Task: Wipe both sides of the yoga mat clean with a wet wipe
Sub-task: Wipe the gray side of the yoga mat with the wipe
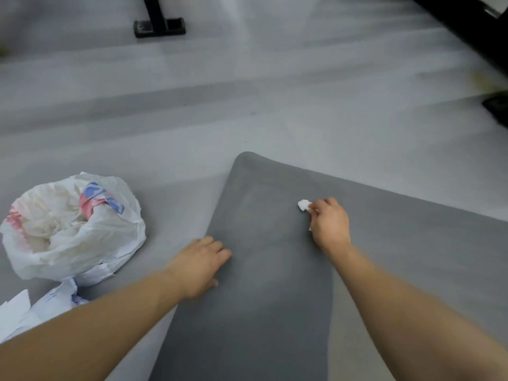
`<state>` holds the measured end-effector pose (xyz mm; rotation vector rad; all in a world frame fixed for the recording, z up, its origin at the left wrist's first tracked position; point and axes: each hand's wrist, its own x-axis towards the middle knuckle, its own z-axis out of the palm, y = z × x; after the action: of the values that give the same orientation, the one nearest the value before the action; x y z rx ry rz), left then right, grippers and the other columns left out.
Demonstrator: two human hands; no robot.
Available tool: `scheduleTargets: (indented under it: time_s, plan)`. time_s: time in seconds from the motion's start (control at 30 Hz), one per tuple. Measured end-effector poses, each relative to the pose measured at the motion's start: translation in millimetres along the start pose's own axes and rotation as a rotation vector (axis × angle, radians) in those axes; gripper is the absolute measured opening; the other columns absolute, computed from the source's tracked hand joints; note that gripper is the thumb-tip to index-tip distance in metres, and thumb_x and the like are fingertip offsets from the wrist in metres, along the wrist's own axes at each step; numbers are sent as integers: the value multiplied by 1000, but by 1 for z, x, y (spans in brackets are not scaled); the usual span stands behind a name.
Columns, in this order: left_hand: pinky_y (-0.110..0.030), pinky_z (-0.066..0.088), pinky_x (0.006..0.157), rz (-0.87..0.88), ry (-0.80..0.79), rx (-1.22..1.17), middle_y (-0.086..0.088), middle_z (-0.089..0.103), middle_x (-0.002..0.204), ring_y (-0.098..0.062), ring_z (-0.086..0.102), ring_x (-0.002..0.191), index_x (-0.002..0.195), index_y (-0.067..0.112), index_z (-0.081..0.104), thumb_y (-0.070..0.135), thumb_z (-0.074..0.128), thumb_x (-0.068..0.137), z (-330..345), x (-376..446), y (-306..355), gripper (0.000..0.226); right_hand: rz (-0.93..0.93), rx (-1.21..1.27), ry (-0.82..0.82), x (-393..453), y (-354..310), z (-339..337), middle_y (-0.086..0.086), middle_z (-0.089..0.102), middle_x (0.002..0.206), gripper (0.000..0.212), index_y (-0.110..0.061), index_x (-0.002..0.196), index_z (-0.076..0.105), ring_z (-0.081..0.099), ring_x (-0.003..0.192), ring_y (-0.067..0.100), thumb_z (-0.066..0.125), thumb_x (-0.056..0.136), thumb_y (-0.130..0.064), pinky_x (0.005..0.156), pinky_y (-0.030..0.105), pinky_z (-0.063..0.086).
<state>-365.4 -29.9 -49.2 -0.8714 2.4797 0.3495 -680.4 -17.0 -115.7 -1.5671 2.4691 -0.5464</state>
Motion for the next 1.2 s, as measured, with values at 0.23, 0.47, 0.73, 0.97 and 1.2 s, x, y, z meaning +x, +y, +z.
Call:
scheduleTargets:
  time_s: [0.23,0.47,0.73,0.97,1.2]
  plan:
    - [-39,7,126,10,-190,156,-3,-15,168,-27,-8,155,161,19,-1,58,79,74,-31,47,-20,125,-235,209,-78,-124,-121,51,8,54,70,5,-14,74,65,54,61,31,61,75,-10,53,35,43]
    - [-36,37,112,50,-146,162,-1,22,157,-26,34,138,158,30,12,39,75,83,-50,69,-32,99,-315,90,-85,-115,-66,29,3,58,81,36,-26,94,71,58,71,28,71,62,-9,62,32,47]
    - [-43,29,114,65,-108,305,-9,23,150,-30,27,138,155,51,-6,86,50,77,-45,90,-2,103,143,-34,165,-81,-5,4,12,55,73,14,-13,84,71,55,63,37,67,77,-1,56,38,41]
    - [-36,7,126,193,-168,88,2,-18,167,-26,-15,154,161,25,-3,49,73,86,-38,97,2,109,-123,56,-47,-179,-108,28,-2,51,79,19,-24,86,63,49,72,21,45,79,-20,64,33,26]
    - [-56,20,122,150,-270,102,7,-31,161,-30,-25,151,149,63,-7,39,74,87,-41,96,14,105,162,-173,78,-125,44,-26,9,55,77,20,-21,85,67,56,69,34,69,71,-7,57,33,33]
